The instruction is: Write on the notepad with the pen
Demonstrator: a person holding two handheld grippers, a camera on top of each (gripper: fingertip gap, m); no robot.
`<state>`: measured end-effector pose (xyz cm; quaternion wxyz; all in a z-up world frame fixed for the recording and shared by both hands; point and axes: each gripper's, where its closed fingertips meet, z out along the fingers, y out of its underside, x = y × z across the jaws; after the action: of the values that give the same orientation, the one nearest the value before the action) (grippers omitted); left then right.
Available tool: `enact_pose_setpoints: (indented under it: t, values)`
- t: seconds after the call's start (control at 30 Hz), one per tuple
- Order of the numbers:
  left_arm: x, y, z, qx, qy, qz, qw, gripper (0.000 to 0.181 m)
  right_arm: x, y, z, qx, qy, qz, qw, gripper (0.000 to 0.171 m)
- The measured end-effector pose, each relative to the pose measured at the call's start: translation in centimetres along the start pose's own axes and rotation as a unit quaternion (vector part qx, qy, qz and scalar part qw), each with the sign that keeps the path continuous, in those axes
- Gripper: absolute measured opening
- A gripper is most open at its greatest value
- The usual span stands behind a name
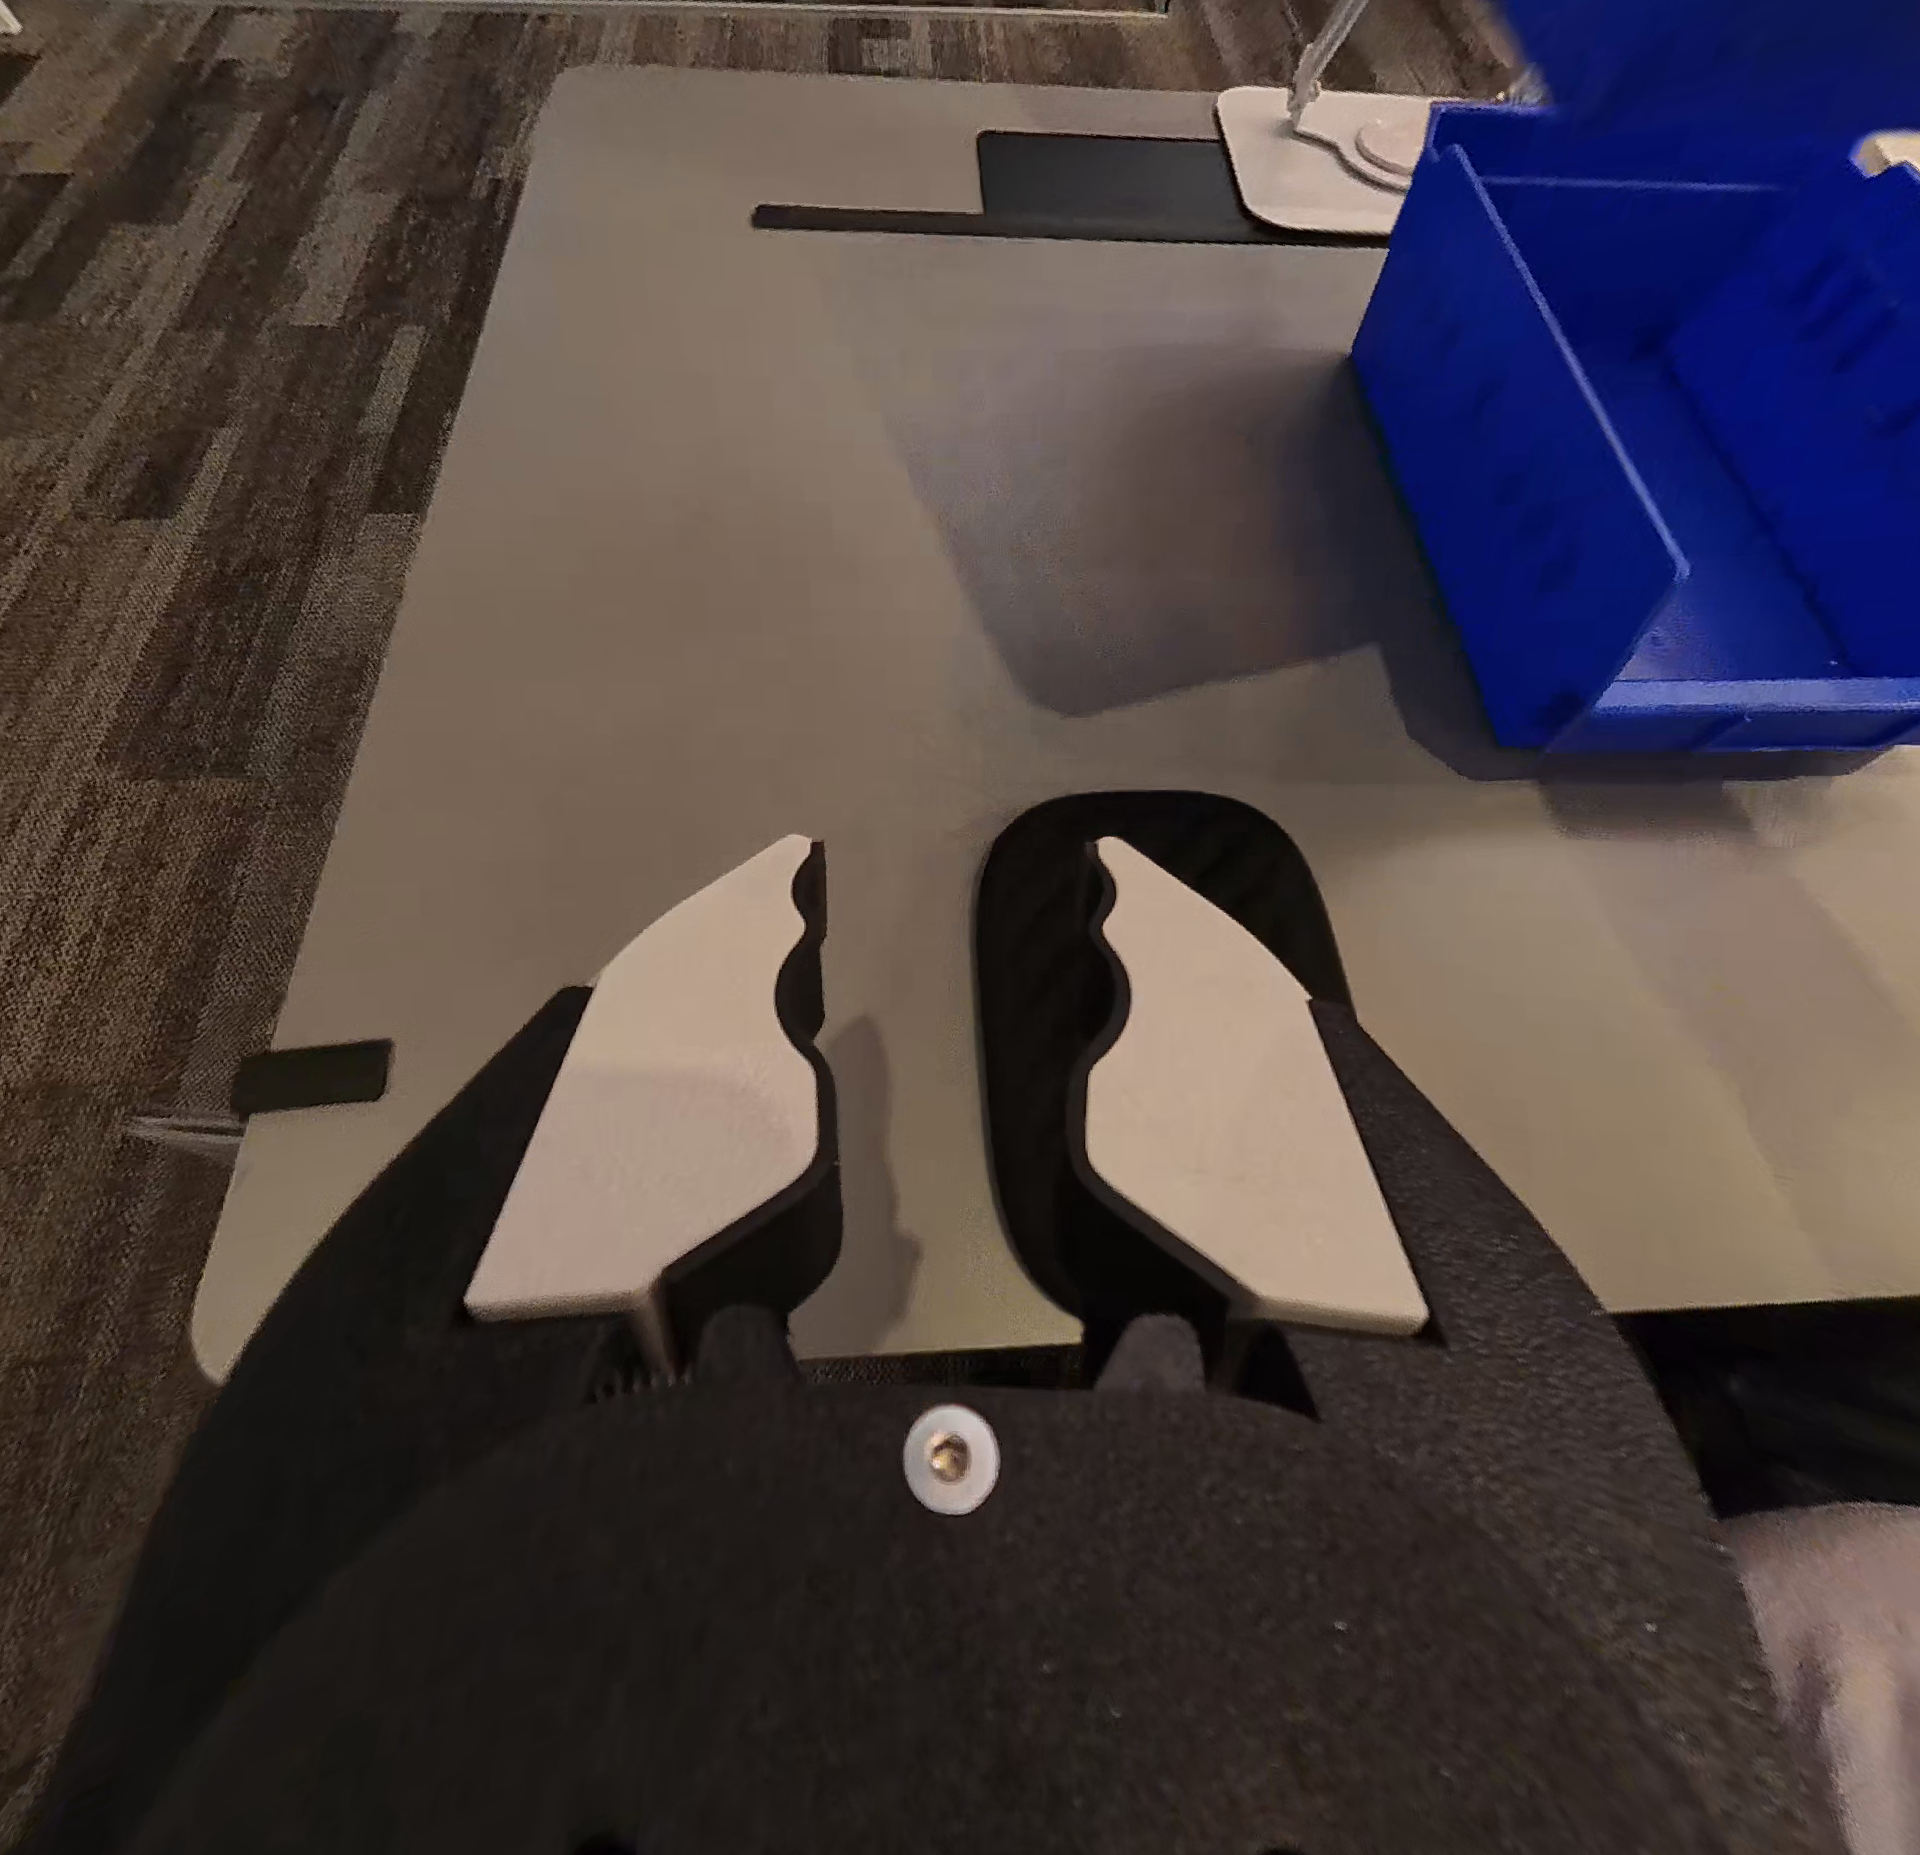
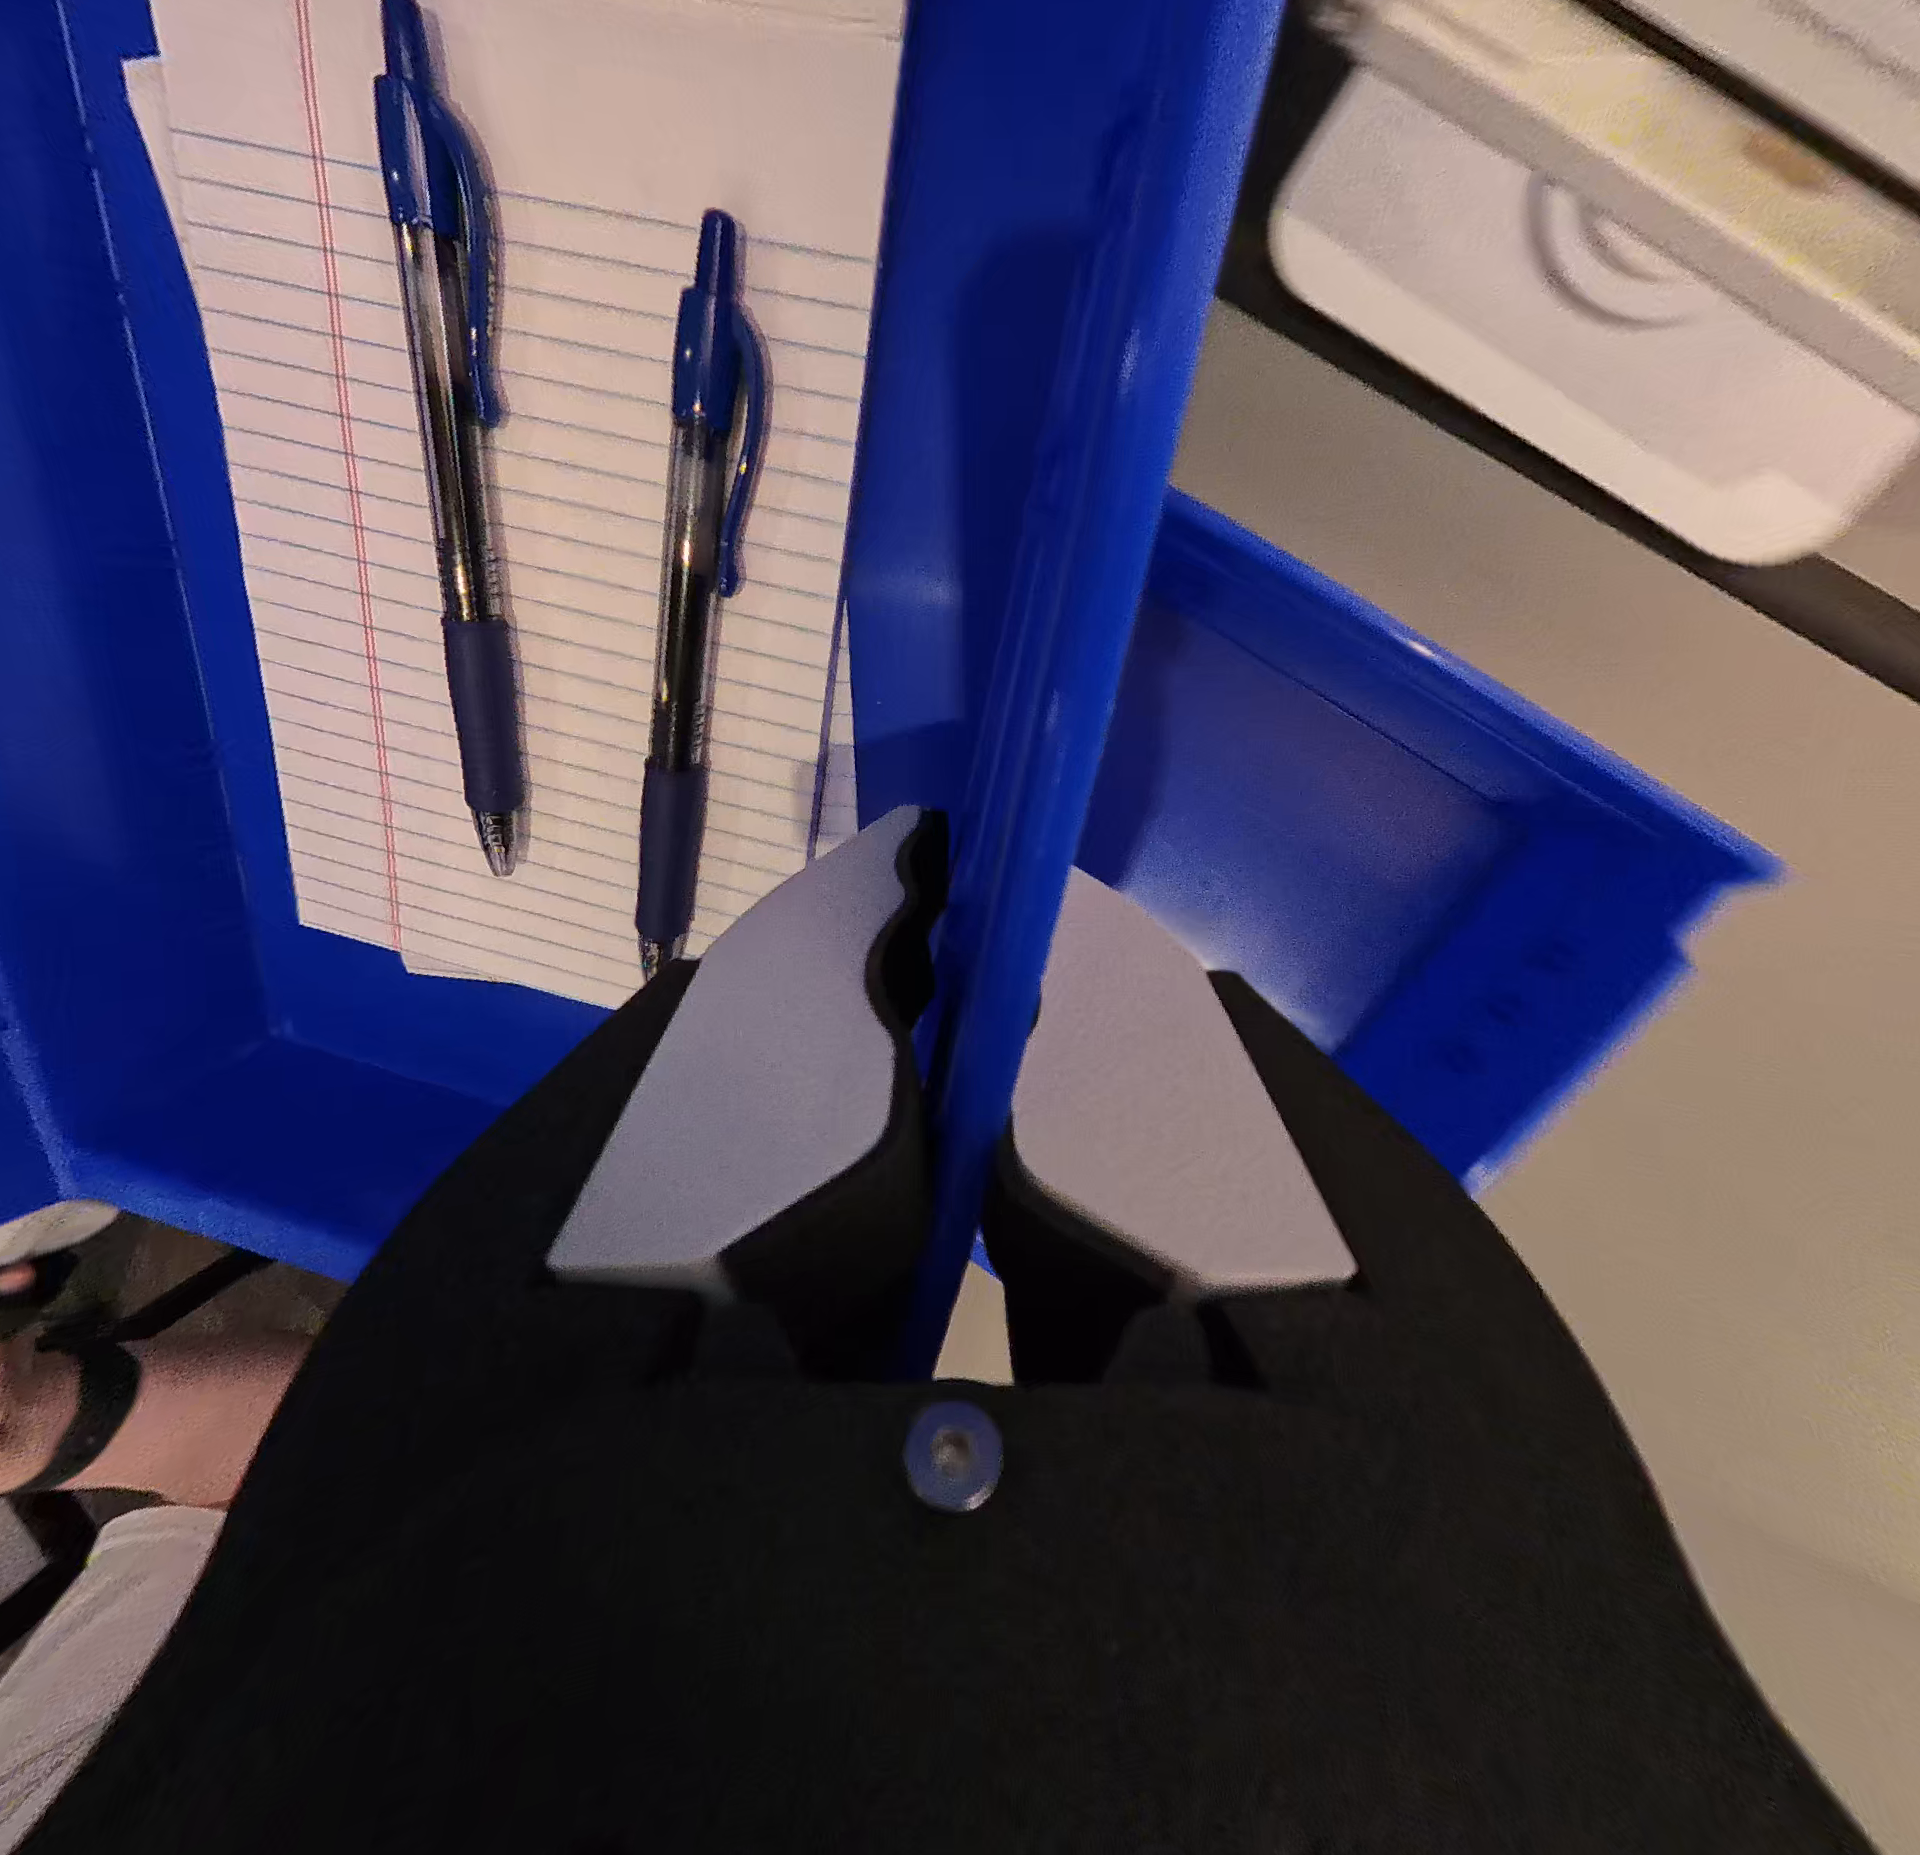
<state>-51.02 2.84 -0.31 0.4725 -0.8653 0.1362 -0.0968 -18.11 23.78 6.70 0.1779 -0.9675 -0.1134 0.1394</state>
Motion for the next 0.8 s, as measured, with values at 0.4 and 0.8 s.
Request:
enact_pose_setpoints:
  t: [0.4,0.8]
  values:
    - [-2.6,1.7,-2.0,0.008,-0.005,-0.021,1.000,0.046,-9.7,0.0,14.2,-0.038,-0.014,-0.006,0.999,0.005]
    - [-3.2,4.2,-1.0,-0.019,0.010,-0.036,0.999,0.045,-9.3,4.0,22.3,-0.068,0.007,0.062,0.996,0.007]
